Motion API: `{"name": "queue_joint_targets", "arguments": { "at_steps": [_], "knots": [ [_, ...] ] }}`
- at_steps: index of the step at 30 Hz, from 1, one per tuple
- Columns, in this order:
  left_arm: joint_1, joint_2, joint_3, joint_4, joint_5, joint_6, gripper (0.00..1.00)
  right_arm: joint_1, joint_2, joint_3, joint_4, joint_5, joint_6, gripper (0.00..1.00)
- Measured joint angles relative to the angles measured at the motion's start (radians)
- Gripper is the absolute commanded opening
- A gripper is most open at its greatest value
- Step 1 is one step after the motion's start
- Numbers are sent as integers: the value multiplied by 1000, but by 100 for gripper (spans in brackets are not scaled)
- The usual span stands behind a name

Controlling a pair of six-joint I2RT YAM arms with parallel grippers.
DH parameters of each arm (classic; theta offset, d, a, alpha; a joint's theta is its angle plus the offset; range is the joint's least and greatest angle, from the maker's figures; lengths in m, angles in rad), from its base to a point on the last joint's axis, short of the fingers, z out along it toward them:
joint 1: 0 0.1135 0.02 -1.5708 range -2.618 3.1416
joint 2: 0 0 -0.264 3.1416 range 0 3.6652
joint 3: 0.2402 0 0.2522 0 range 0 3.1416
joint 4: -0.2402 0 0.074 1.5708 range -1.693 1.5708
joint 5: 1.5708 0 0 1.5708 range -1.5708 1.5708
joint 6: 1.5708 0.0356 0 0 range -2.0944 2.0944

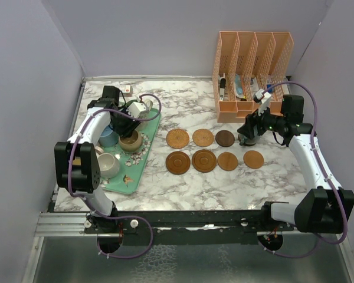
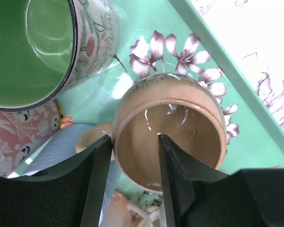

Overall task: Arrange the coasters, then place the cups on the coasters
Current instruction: Pick up the cup from the tray.

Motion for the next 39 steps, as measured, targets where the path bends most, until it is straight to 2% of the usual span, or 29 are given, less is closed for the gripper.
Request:
{"name": "queue_joint_targets", "arguments": {
  "at_steps": [15,22,31,39],
  "knots": [
    [-8,-98,-72,-113,-8,-98,48,0,0,0,-6,0,0,71],
    [-14,-138,-81,-178,-12,-98,58,0,0,0,-7,0,0,71],
    [-21,-127,-13,-148,-10,-82,70,0,0,0,-10,-1,0,71],
    [-32,-67,1,-110,10,-3,70,0,1,0,-10,0,1,71]
  ]
}}
